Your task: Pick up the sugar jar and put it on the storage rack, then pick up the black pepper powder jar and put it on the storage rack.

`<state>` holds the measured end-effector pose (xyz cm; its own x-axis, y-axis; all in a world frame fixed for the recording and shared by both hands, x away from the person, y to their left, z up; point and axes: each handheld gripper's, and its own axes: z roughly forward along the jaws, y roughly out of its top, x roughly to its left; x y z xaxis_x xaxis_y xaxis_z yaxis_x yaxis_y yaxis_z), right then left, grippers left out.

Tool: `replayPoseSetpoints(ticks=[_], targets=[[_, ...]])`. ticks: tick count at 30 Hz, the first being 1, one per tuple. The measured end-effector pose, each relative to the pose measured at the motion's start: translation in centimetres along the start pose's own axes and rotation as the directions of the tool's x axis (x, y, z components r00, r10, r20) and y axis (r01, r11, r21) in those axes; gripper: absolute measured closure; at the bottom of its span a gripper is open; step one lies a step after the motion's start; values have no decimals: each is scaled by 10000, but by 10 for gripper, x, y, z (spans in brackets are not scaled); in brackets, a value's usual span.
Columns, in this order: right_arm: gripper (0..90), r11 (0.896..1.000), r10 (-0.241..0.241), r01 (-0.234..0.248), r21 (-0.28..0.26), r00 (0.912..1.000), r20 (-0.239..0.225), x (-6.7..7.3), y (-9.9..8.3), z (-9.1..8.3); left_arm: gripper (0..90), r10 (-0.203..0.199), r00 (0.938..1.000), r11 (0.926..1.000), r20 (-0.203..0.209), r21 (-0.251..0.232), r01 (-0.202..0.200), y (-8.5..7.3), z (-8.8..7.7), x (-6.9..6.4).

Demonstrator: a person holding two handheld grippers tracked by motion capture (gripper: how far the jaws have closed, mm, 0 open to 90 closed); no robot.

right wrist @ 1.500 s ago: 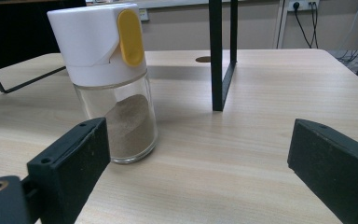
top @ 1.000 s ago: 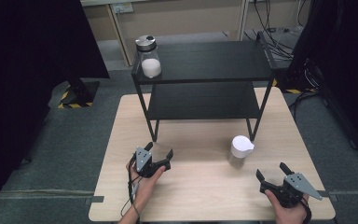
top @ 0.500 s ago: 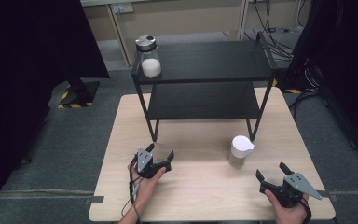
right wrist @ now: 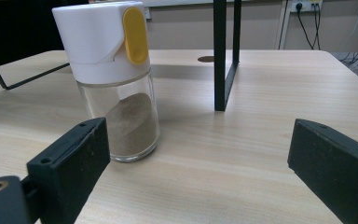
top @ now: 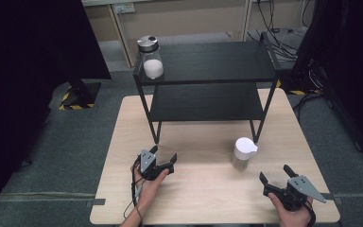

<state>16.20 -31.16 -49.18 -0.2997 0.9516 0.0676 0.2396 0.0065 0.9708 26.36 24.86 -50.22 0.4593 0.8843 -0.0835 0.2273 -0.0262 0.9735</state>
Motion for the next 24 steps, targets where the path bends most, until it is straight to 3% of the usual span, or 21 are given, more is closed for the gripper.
replayPoseSetpoints(ticks=[15,24], targets=[[57,10000,39,-39,60,10000,-44,-1,1,1,96,1,10000,10000,-19,-33,-1,0,0,0],[57,9997,-223,224,29,9993,-314,1,5,6,95,86,10000,9999,-34,-114,-86,-2,0,-2]])
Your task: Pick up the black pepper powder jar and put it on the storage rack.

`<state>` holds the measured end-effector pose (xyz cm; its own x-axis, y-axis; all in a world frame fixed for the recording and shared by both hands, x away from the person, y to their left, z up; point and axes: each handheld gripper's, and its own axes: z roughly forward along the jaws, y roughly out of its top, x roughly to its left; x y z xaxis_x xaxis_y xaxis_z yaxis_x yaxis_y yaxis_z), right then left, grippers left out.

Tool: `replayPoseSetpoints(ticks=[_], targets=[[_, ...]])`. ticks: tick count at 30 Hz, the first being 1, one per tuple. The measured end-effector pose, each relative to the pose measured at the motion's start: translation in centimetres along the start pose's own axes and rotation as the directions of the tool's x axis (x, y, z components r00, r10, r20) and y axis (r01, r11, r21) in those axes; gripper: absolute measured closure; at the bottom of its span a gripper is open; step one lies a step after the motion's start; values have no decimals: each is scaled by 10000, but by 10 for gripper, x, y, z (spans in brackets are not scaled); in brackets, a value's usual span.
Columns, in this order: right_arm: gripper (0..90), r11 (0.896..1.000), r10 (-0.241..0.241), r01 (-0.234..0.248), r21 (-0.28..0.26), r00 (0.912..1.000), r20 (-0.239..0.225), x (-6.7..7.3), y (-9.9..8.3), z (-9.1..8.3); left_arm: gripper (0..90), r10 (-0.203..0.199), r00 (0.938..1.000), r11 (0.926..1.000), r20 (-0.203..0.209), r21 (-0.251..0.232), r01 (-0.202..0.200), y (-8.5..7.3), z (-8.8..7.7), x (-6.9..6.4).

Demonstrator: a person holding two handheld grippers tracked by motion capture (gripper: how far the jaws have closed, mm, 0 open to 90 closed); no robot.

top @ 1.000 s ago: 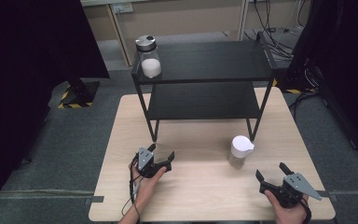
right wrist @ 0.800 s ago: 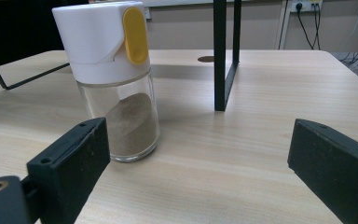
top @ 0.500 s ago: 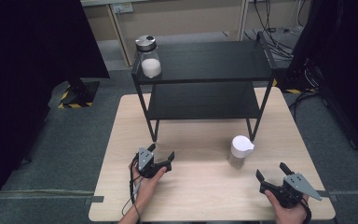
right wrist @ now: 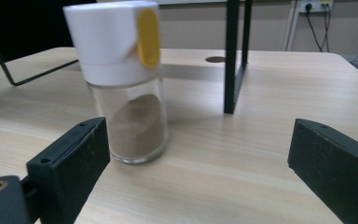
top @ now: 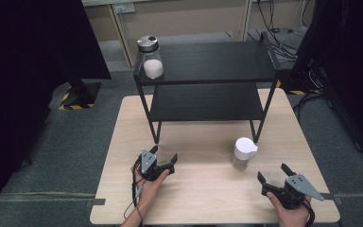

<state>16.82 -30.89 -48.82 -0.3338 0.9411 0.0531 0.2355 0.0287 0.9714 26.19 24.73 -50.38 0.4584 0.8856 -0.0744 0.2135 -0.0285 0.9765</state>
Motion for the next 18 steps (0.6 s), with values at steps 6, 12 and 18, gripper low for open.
replayPoseSetpoints(ticks=[6,12,18], targets=[[58,9997,-209,203,-132,9986,-495,7,8,13,94,1,10000,10000,34,49,-2,1,1,1],[60,9988,-446,457,150,9966,-693,14,13,33,94,42,10000,10000,46,35,-42,1,1,1],[69,9984,-517,534,172,9949,-870,19,20,53,94,55,10000,10000,60,53,-55,1,1,1]])
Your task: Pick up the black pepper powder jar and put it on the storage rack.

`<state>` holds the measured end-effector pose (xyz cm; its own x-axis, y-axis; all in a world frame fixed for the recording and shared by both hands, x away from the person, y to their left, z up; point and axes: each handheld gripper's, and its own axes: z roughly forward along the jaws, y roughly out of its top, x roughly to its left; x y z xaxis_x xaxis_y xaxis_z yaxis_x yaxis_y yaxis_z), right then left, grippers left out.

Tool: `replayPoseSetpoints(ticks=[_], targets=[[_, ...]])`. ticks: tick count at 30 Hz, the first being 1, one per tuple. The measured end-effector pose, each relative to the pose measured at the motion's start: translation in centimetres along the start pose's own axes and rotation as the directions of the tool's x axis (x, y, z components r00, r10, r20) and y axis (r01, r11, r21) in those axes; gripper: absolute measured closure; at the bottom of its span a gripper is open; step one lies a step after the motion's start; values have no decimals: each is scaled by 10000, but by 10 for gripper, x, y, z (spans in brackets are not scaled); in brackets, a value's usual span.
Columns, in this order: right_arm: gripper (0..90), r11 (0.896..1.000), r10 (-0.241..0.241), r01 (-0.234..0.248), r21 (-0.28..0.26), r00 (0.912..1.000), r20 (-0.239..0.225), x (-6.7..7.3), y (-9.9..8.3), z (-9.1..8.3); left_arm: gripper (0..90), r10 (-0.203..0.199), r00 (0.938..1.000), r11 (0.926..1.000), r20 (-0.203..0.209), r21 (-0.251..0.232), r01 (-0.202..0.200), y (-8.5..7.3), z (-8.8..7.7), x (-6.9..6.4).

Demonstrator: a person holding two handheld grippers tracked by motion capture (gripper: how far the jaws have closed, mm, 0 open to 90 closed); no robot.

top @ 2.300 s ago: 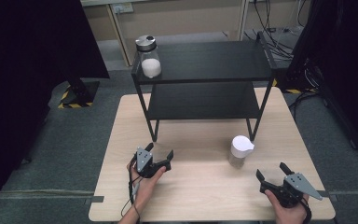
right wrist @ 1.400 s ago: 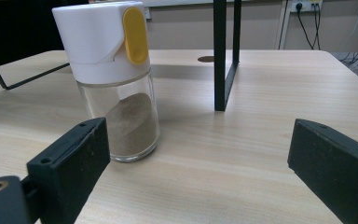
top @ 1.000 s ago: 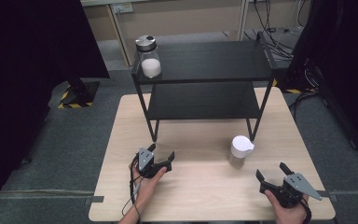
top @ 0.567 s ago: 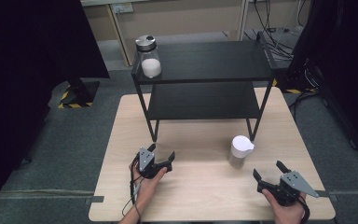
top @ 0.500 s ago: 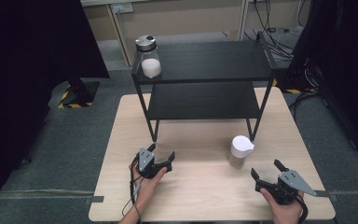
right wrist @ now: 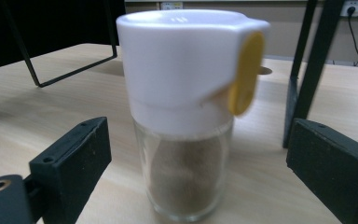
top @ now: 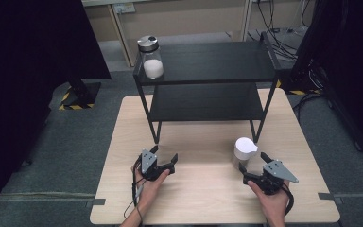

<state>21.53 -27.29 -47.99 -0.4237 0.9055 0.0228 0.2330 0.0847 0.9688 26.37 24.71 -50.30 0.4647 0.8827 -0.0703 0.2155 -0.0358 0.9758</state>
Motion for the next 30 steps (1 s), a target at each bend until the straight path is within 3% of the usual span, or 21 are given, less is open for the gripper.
replayPoseSetpoints(ticks=[11,26,30], targets=[[136,9996,-218,218,192,9998,-23,3,9,23,94,-1,10000,10000,15,-21,1,0,0,0],[302,9993,-377,378,72,9993,-47,5,0,28,94,15,10000,10000,16,-26,-15,0,0,0],[305,9993,-361,361,9,9993,37,7,-1,29,93,12,10000,10000,5,-33,-12,0,0,0]])
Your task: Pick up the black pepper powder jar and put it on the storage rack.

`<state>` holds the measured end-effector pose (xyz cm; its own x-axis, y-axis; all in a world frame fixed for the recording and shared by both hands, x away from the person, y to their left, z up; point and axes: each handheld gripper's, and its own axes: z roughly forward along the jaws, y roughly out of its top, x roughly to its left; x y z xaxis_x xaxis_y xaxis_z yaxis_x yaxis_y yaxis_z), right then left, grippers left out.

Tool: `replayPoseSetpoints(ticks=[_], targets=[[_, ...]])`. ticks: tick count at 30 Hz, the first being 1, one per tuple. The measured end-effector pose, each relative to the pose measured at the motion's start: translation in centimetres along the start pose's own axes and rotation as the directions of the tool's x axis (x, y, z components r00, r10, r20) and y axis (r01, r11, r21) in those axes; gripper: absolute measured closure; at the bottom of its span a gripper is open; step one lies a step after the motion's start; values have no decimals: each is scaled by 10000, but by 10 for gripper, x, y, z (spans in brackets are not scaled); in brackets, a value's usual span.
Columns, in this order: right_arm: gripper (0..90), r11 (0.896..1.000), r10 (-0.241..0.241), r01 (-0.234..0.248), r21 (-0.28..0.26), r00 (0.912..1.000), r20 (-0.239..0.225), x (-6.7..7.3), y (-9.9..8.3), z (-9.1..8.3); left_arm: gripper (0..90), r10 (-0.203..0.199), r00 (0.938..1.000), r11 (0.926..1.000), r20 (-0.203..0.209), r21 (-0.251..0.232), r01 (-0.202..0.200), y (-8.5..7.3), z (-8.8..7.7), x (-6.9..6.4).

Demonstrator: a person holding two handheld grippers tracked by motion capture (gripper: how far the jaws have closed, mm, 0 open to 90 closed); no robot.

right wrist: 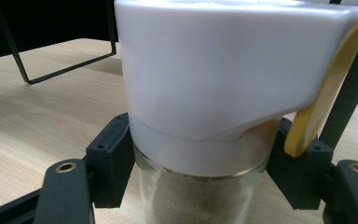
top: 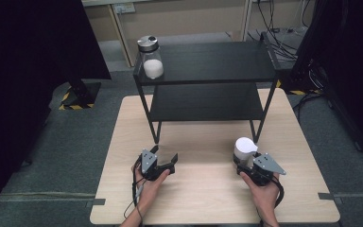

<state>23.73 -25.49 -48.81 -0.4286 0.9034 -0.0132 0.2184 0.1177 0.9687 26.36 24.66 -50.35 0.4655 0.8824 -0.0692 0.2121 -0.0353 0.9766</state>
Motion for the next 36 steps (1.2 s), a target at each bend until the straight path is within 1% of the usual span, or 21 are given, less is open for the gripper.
replayPoseSetpoints(ticks=[8,13,17,21,25,28,36], targets=[[308,10000,43,-43,-5,9997,229,6,0,-1,93,17,10000,10000,2,14,-17,0,0,0],[308,10000,-20,20,-28,9999,151,8,4,-3,93,28,10000,10000,-10,11,-28,0,0,-1],[308,9996,-48,52,-274,9999,162,9,9,-8,93,41,10000,10000,-10,10,-41,0,0,-1],[308,9983,59,-51,-581,9999,132,10,14,-13,92,48,10000,10000,-19,11,-48,0,0,-1],[308,9967,4,6,-810,9999,124,11,20,-17,91,55,10000,10000,-15,15,-55,0,1,-1],[308,9949,91,-85,-1008,9999,54,11,25,-20,91,79,10000,10000,-12,20,-79,0,1,-2],[309,9898,-81,86,-1425,10000,47,14,39,-25,91,109,9999,9999,-2,18,-109,0,1,-2]])
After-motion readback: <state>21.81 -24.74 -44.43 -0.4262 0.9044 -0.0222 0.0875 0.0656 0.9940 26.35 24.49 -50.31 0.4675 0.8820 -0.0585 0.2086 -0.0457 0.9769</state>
